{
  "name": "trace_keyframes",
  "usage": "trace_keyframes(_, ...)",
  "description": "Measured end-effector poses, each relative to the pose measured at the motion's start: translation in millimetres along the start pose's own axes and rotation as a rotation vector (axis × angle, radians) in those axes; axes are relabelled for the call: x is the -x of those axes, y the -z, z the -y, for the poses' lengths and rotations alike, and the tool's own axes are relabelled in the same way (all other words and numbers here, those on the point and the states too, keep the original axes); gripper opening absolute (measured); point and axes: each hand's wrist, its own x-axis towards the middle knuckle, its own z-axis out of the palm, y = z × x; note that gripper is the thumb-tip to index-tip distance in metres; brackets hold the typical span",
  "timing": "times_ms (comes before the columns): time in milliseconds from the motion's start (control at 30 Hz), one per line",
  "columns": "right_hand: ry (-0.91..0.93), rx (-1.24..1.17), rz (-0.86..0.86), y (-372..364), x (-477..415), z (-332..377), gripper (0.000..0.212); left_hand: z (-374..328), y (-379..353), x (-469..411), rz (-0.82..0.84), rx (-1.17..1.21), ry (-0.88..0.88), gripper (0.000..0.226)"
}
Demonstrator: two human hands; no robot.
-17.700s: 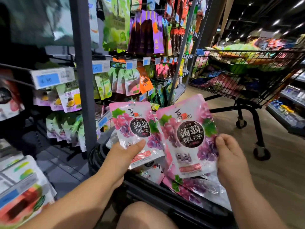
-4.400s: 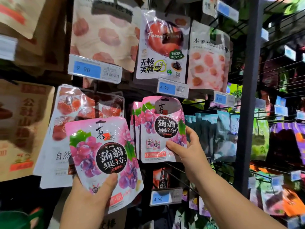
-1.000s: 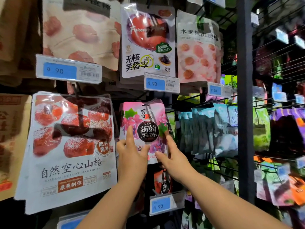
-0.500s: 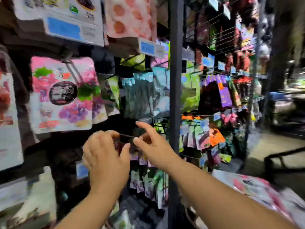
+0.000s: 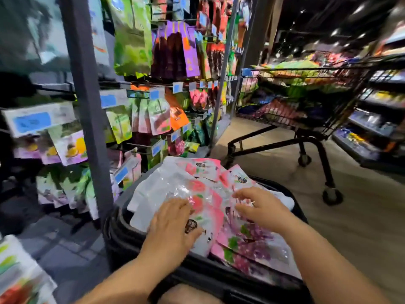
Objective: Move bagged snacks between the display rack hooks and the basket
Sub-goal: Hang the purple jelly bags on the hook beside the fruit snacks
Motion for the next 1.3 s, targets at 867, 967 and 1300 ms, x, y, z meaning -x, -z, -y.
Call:
trace_keyframes(867,-0.163,-0.052,-0.367,-25.1,0.9,-86.6,0.022,16.8,-36.1,-0.6,-0.048,-0.254,-0.184,0.058)
trace_keyframes(967,-0.119,-0.217,-0.5,-13.6,9.8,-72.5,0.023,18.3,-36.2,-0.4,-0.025,-0.278,-0.179,0.058)
trace_keyframes(1300,-0.072,-1.057,-0.543,18.8,19.3,10.1,0.023,4.3,-17.4,-7.2,0.079,0.053,-0.088,0.106)
